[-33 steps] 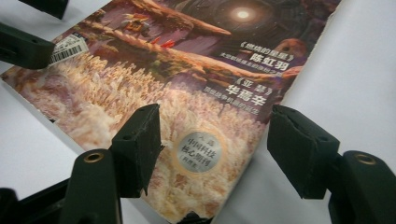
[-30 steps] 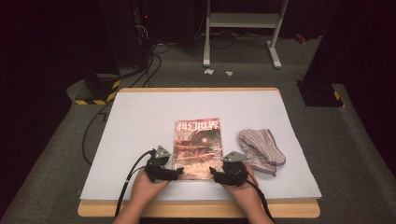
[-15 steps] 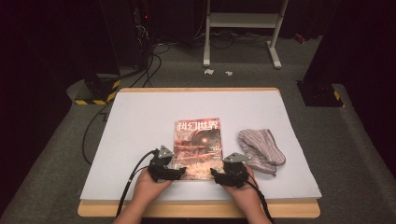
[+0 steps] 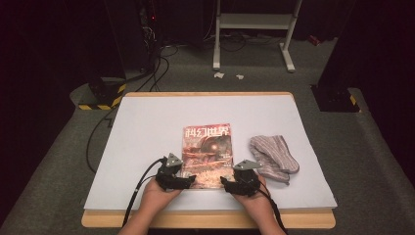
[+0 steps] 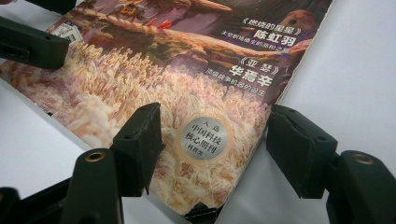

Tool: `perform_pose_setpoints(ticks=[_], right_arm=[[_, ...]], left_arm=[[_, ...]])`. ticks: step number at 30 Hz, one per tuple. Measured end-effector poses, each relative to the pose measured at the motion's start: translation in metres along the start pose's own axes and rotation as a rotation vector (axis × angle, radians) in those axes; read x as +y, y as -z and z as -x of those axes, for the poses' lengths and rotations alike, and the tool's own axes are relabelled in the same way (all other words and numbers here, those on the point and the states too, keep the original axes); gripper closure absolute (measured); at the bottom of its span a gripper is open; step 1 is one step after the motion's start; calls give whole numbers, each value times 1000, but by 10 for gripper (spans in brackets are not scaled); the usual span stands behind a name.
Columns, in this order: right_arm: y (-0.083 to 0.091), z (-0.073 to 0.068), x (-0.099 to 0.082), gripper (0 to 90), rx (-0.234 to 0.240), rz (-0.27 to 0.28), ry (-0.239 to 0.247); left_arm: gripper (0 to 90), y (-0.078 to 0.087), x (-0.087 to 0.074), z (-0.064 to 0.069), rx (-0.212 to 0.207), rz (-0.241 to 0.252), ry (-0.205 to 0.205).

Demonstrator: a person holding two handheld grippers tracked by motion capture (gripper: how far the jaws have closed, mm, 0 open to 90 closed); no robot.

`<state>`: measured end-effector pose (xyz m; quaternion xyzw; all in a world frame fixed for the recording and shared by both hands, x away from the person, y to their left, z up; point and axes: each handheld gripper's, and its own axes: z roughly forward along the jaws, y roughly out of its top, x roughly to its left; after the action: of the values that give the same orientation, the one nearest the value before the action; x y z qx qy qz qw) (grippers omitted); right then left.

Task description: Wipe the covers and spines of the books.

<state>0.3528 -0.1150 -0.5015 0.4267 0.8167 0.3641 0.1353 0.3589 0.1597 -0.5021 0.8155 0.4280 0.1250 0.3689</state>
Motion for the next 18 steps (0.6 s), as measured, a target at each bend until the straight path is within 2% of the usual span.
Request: perform_pose_setpoints(ticks=[6,9,14,16,18], right_arm=[[0,-4,1,365,-22,-6,0],[0,-6,0,366,-34,1,-13],[0,-9,2,371,-49,-4,-5],[0,-10,1,371,-48,-4,-9],[0,-9,1,372,-48,0,-4]], left_arm=[[271,1,-2,-2,-4,21,-3],[309,2,-3,-4,-3,28,12],[348,4,-5,-10,-31,51,61],[352,5,-5,-10,-35,51,62],[367,5,-5,-10,-26,45,39]])
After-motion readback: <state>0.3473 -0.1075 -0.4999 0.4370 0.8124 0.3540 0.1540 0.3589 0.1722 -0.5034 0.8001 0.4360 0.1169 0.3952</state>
